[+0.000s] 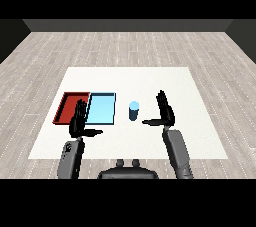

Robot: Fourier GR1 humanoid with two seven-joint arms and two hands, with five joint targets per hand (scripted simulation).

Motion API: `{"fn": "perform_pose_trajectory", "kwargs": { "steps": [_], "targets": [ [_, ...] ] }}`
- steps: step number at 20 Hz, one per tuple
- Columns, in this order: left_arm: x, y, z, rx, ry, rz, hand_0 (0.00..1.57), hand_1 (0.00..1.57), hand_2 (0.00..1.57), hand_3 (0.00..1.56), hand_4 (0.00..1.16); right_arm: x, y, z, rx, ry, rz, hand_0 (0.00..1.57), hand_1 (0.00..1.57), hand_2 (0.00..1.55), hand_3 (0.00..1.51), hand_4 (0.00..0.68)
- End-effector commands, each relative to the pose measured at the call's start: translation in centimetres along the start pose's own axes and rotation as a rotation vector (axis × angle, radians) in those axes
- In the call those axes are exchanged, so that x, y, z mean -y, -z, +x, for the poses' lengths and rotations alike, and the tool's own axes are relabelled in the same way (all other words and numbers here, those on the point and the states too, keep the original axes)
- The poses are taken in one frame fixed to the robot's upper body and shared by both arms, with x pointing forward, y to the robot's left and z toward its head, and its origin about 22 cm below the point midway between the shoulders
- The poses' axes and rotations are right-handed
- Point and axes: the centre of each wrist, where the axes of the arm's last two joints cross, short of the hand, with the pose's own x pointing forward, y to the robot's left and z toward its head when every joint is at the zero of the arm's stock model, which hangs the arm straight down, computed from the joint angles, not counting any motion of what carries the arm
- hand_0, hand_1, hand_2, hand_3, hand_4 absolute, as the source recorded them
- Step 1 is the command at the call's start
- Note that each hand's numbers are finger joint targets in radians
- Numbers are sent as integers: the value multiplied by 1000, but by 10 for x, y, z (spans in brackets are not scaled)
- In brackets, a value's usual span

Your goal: Pick the blue can and put it in the blue box

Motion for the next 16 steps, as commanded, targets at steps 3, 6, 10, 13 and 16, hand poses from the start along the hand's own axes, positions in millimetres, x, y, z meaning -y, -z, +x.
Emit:
{"fn": "perform_pose_trajectory", "kwargs": {
  "steps": [3,6,10,13,16],
  "targets": [
    [2,-3,14,42,-13,12,0,0,0,0,0,5,12,-14,-3,-1,8,0,0,0,0,0],
    [-3,-11,-4,1,0,7,0,0,0,0,0,26,-17,-3,-22,-13,-14,0,0,0,0,0],
    [-23,0,1,4,-27,8,0,0,0,0,0,8,2,-24,-62,35,-4,0,0,0,0,0],
    [4,15,0,-2,-28,0,0,0,0,0,0,27,28,-12,-64,51,-13,0,0,0,0,0],
    [-4,5,-13,17,-27,28,0,0,0,0,0,3,14,-43,-116,68,-19,0,0,0,0,0]
  ]
}}
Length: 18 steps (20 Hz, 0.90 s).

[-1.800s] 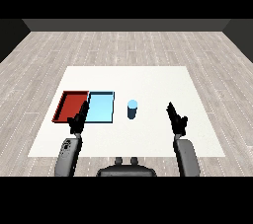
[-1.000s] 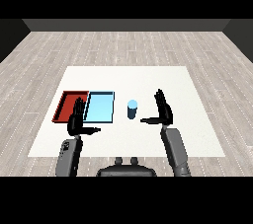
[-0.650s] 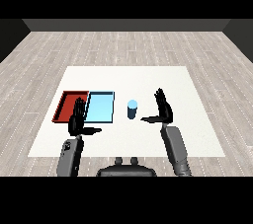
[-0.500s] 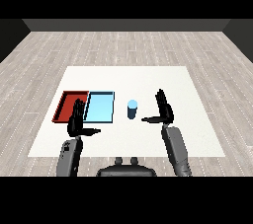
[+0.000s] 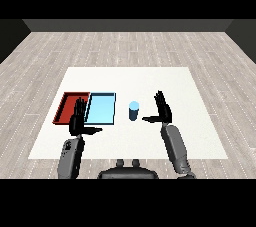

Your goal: Pick the blue can and put it in the blue box

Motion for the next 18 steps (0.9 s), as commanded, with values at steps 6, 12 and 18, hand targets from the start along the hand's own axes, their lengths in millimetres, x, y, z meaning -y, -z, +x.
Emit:
{"fn": "perform_pose_trajectory", "kwargs": {
  "steps": [6,12,18],
  "targets": [
    [-2,-6,8,21,9,30,0,0,0,0,0,-19,7,-10,-58,36,-24,0,0,0,0,0],
    [-12,19,4,16,-36,11,0,0,0,0,0,-16,18,-24,-124,70,-62,0,0,0,0,0],
    [-5,-4,-4,16,-14,12,0,0,0,0,0,-20,23,-50,-127,93,-50,0,0,0,0,0]
  ]
}}
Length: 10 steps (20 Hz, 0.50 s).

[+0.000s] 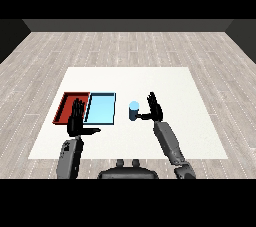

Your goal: Pick the blue can and put it in the blue box

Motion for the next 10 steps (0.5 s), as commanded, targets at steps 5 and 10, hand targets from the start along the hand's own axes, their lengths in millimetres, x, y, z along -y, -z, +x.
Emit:
{"fn": "perform_pose_trajectory", "kwargs": {
  "steps": [5,10],
  "targets": [
    [-7,-3,-5,4,21,10,0,0,0,0,0,-2,-1,-34,-30,-1,1,0,0,0,0,0],
    [12,9,-1,6,7,-9,0,0,0,0,0,-12,7,-25,-31,16,9,0,0,0,0,0]
  ]
}}
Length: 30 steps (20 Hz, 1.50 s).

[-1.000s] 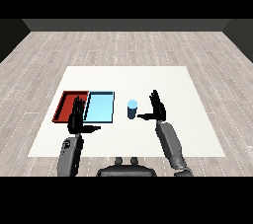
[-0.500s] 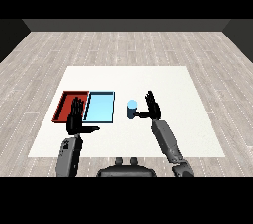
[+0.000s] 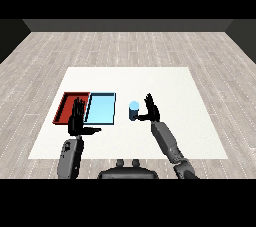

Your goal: Pick the blue can and put it in the blue box

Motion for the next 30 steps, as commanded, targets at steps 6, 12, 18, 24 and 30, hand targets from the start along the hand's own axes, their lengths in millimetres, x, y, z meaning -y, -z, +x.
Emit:
{"fn": "perform_pose_trajectory", "kwargs": {
  "steps": [6,12,18,24,30],
  "targets": [
    [-18,5,3,5,4,23,0,0,0,0,0,-17,11,-17,-5,16,12,0,0,0,0,0],
    [-13,3,7,14,-7,7,0,0,0,0,0,-9,2,-13,-17,19,46,0,0,0,0,0],
    [-8,-8,9,20,6,12,0,0,0,0,0,-29,18,-10,-35,27,48,0,0,0,0,0],
    [7,-4,15,4,18,14,0,0,0,0,0,-33,18,-19,-52,22,45,0,0,0,0,0],
    [-4,-10,0,16,24,11,0,0,0,0,0,-42,15,-23,-45,16,74,0,0,0,0,0]
  ]
}}
